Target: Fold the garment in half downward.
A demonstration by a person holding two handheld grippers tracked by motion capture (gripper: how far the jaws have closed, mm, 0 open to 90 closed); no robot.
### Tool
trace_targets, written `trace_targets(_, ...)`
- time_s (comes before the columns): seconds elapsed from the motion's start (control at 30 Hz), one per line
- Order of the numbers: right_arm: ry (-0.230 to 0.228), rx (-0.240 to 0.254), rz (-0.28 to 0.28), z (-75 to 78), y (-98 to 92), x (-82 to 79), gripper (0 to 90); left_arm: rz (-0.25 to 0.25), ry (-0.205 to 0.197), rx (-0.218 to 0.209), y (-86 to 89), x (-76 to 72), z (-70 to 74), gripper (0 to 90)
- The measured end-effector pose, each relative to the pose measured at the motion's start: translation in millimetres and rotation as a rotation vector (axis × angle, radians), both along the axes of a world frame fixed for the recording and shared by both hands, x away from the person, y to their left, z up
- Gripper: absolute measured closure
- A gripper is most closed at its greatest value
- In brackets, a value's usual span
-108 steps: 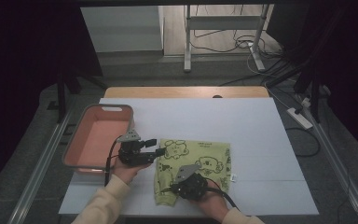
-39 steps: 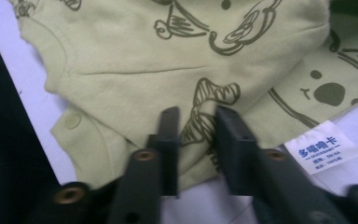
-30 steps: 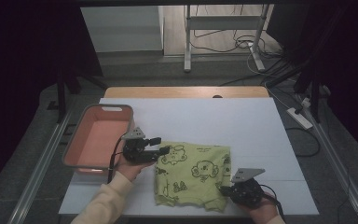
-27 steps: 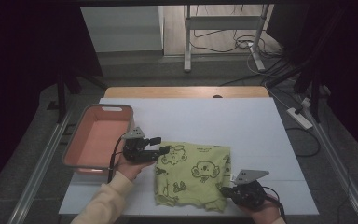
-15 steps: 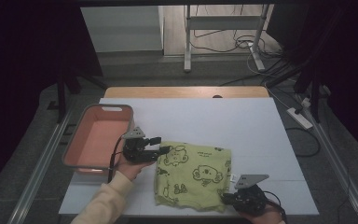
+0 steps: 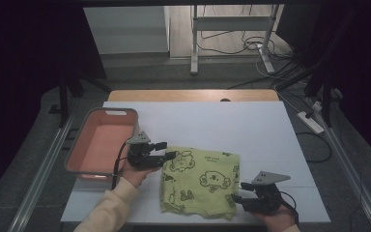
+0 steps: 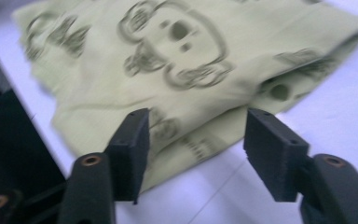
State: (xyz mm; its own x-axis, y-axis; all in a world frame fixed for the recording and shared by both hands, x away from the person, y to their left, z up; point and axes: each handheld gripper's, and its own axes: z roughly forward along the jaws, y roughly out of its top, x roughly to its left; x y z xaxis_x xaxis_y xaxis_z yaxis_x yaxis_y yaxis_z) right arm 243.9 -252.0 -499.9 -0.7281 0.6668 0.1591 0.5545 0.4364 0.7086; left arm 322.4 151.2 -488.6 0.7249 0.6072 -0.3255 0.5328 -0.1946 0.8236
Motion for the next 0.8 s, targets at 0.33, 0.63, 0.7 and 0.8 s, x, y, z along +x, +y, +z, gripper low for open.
trace_targets(0.33, -0.048, 0.047, -0.107, -1.0, -11.2, 29.8, 35.4, 0.005, -0.018, 0.000, -1.5, -1.5, 1.0, 36.7)
trace_targets(0.63, -0.042, 0.049, -0.141, -5.6, -11.2, 50.2, 34.5, -0.003, -0.009, 0.003, -2.7, -0.8, 0.0, 36.4)
trace_targets(0.7, -0.033, 0.061, -0.151, -6.6, -10.3, 55.3, 34.2, -0.004, -0.008, 0.005, -2.8, -0.6, -0.4, 36.4)
trace_targets(0.8, -0.029, 0.064, -0.163, -8.3, -8.4, 61.0, 33.8, -0.005, -0.006, 0.006, -2.7, -0.2, -0.6, 36.1)
